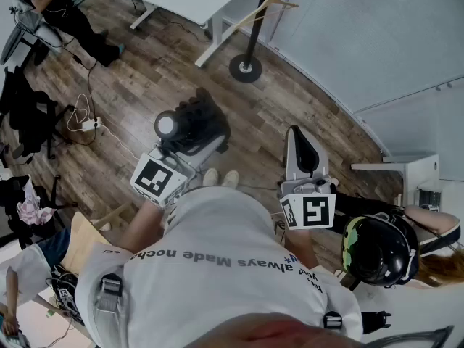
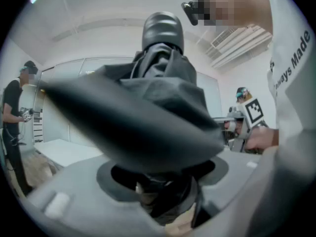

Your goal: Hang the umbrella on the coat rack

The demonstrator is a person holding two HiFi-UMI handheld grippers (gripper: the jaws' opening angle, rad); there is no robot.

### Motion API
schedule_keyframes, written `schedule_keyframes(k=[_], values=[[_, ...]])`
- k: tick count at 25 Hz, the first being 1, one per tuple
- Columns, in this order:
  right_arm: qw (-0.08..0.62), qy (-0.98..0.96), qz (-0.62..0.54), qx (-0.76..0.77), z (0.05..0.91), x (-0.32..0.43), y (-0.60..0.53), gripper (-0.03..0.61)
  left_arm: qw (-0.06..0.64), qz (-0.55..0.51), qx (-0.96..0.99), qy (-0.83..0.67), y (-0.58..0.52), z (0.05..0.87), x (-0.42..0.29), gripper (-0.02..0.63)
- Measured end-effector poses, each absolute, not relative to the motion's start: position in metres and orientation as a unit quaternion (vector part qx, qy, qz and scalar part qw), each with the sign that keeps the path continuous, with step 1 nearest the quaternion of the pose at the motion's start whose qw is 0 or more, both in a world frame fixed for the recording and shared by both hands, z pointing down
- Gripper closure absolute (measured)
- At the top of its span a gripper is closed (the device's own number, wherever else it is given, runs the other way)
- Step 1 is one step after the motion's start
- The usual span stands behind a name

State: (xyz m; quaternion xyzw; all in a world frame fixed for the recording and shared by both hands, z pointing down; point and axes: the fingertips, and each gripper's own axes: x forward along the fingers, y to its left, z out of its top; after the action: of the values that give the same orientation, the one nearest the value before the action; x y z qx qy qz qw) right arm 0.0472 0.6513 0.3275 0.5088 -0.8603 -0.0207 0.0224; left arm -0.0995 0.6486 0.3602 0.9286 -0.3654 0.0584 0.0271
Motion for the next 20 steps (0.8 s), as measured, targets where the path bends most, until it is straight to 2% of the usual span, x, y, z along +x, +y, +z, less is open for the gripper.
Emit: schedule_keyframes(k=[13,20], values=[[0.028,-0.861,0.002,0.507,0.354,0.078,0.614,0.577,0.051,0.065,0.921,-0.382,0.608,0.385,-0.080,0.319],[0.028,-0.864,0.008,0.503,0.360,0.070,0.558,0.577,0.049,0.065,0.922,-0.379,0.551,0.386,-0.082,0.319]])
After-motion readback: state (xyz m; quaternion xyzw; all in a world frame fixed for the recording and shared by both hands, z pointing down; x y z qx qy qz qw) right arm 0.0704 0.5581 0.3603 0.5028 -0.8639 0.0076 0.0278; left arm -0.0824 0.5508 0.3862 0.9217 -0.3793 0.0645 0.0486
